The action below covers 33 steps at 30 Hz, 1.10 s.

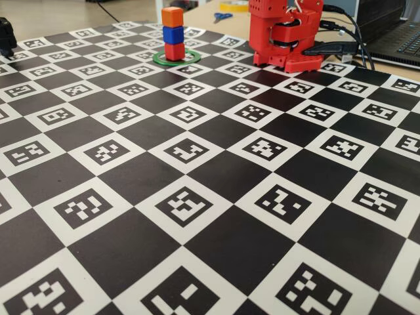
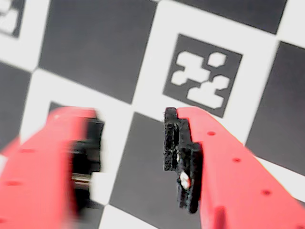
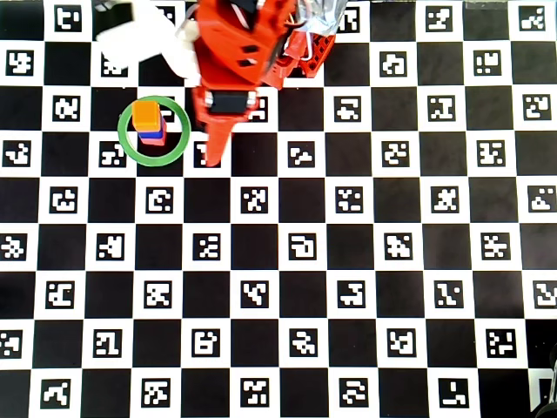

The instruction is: Grab the red cube then put it in the green circle then put the blue cube on top and finally the orange cube on top

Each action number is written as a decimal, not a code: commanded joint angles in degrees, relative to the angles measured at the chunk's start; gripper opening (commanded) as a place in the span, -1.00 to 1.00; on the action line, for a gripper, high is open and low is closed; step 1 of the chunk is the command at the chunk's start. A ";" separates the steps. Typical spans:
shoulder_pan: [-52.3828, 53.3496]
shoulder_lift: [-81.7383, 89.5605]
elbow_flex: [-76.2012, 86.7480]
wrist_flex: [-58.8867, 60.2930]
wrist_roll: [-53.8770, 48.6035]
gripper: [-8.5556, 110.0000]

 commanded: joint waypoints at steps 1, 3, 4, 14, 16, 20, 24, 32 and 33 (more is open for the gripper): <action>-3.87 7.73 6.94 -7.65 -2.29 -0.94; -5.45 9.49 10.55 -10.28 -4.13 -0.95; -6.24 10.72 12.92 -12.13 -5.63 -0.95; -14.59 23.20 31.90 -23.73 -16.61 -0.95; -15.47 24.87 34.54 -24.61 -16.96 -0.95; -17.31 30.06 42.19 -28.21 -23.03 -0.95; -19.42 38.06 50.19 -30.32 -28.74 -0.94; -20.83 46.14 62.67 -28.65 -32.08 -0.92; -20.83 46.67 63.72 -28.65 -32.26 -0.92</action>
